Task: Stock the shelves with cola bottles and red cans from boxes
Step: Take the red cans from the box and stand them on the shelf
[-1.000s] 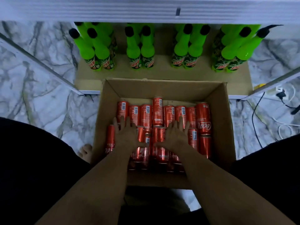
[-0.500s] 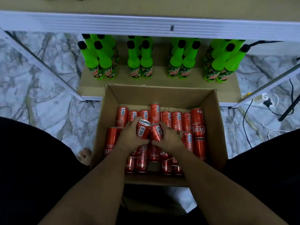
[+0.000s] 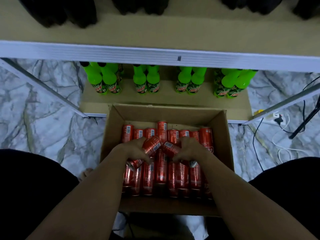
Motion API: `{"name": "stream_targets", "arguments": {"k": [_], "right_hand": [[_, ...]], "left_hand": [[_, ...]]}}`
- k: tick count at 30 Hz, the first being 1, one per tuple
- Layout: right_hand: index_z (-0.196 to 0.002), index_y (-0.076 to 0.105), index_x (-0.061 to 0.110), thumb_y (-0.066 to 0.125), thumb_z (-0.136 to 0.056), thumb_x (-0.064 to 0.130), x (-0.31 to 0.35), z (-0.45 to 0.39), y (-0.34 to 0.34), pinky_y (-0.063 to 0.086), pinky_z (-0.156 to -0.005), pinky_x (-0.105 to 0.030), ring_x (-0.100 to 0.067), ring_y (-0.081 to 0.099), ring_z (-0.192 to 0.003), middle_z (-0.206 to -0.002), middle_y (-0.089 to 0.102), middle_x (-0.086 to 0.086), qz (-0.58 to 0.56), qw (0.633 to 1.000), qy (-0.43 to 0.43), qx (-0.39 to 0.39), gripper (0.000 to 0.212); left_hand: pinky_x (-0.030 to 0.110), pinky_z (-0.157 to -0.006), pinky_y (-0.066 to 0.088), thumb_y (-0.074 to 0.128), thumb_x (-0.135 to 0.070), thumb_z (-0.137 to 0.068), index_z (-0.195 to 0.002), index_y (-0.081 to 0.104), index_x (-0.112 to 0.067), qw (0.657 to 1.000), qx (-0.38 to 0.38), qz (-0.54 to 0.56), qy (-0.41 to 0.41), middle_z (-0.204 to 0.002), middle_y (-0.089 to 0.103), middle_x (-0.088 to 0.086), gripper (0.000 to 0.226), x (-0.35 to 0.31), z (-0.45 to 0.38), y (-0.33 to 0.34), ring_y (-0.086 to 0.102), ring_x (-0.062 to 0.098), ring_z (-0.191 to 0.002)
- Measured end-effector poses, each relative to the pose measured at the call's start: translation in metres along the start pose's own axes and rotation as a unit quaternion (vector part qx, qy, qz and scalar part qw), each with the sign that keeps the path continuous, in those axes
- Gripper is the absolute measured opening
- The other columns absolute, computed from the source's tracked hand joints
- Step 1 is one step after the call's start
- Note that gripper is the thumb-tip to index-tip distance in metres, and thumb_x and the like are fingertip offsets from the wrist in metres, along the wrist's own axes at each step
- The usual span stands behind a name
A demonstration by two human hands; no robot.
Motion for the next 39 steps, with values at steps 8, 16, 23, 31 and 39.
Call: {"name": "stream_targets", "arguments": {"k": [8,16,23,31,39], "right_hand": [[-0.112,0.064,0.022,0.096,-0.056,0.029,0.084,0.133,-0.133,0.055,-0.083,-0.03,-0.017,0.066,-0.095,-0.107,0.068,0.002,-0.048,0.979,-0.112,-0.164,0.065],[-0.107,0.062,0.025,0.1,-0.051,0.009,0.215,0.333,-0.286,0.06,-0.078,-0.037,-0.016,0.07,-0.096,-0.105,0.069,0.007,-0.33,0.876,-0.235,-0.262,0.069],[-0.134,0.057,0.014,0.082,-0.075,0.007,0.375,0.494,-0.401,0.053,-0.088,-0.02,-0.011,0.068,-0.108,-0.119,0.071,0.006,-0.432,0.78,-0.397,-0.218,0.065],[-0.149,0.04,0.024,0.07,-0.089,0.027,0.512,0.593,-0.48,0.054,-0.098,-0.032,-0.015,0.065,-0.118,-0.126,0.066,0.01,-0.384,0.732,-0.524,-0.204,0.068],[-0.147,0.039,0.013,0.073,-0.091,0.008,0.606,0.574,-0.542,0.054,-0.098,-0.031,-0.013,0.063,-0.122,-0.135,0.06,-0.005,-0.364,0.717,-0.559,-0.202,0.065]], "left_hand": [[0.011,-0.071,0.049,0.098,-0.021,-0.065,-0.141,0.06,-0.027,0.972,-0.172,0.116,0.115,-0.118,0.068,-0.007,0.086,-0.069,0.16,-0.099,0.069,0.012,-0.102],[0.019,-0.07,0.057,0.092,-0.017,-0.066,-0.111,0.063,-0.01,0.799,-0.392,0.379,0.253,-0.088,0.071,-0.01,0.055,-0.164,0.422,-0.225,0.068,0.001,-0.079],[0.03,-0.079,0.058,0.081,-0.039,-0.083,-0.123,0.056,-0.021,0.686,-0.43,0.447,0.38,-0.105,0.068,0.011,0.051,-0.265,0.618,-0.318,0.068,0.019,-0.09],[0.022,-0.074,0.058,0.082,-0.045,-0.07,-0.102,0.069,-0.032,0.642,-0.495,0.361,0.461,-0.095,0.077,-0.008,0.037,-0.337,0.772,-0.407,0.074,0.009,-0.088],[0.02,-0.09,0.055,0.08,-0.029,-0.081,-0.128,0.063,-0.029,0.645,-0.501,0.29,0.499,-0.116,0.073,-0.019,0.051,-0.341,0.813,-0.507,0.068,0.004,-0.113]]}}
Point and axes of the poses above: each hand's wrist, its own z-axis away from the middle knuckle, its own y-axis out of the palm, x = y × z, the point moved 10 cm from there along -z, towards the middle knuckle
